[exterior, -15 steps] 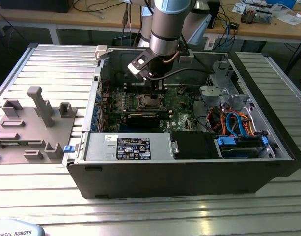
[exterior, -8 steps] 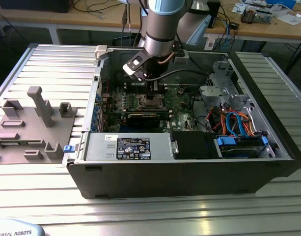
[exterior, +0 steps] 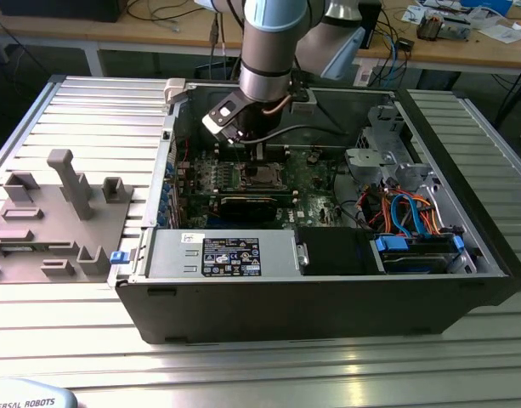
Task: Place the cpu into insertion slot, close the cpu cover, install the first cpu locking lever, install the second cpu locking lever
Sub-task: 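Close the cpu cover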
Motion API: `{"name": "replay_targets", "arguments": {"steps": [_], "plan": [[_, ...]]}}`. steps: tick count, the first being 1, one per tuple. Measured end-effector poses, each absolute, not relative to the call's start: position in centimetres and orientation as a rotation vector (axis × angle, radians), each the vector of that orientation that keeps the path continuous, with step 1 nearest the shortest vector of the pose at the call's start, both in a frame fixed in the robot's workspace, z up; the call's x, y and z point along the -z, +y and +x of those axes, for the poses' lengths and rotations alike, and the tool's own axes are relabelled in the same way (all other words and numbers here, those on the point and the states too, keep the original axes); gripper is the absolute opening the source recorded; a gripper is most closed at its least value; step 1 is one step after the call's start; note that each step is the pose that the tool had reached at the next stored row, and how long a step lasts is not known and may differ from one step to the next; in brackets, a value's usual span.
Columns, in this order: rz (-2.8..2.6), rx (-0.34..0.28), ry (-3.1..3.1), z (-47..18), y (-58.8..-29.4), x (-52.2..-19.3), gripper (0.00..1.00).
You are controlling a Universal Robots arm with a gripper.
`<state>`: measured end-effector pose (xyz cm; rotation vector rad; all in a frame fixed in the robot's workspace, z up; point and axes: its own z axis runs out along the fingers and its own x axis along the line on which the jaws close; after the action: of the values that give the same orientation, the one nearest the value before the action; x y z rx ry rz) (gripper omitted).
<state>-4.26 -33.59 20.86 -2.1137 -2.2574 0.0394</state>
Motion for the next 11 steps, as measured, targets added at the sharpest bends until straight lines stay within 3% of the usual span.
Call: {"name": "replay_targets", "arguments": {"steps": [11], "plan": [[-2.113,-0.04,-2.257,-4.09,-33.58,-20.79,0.11]]}}
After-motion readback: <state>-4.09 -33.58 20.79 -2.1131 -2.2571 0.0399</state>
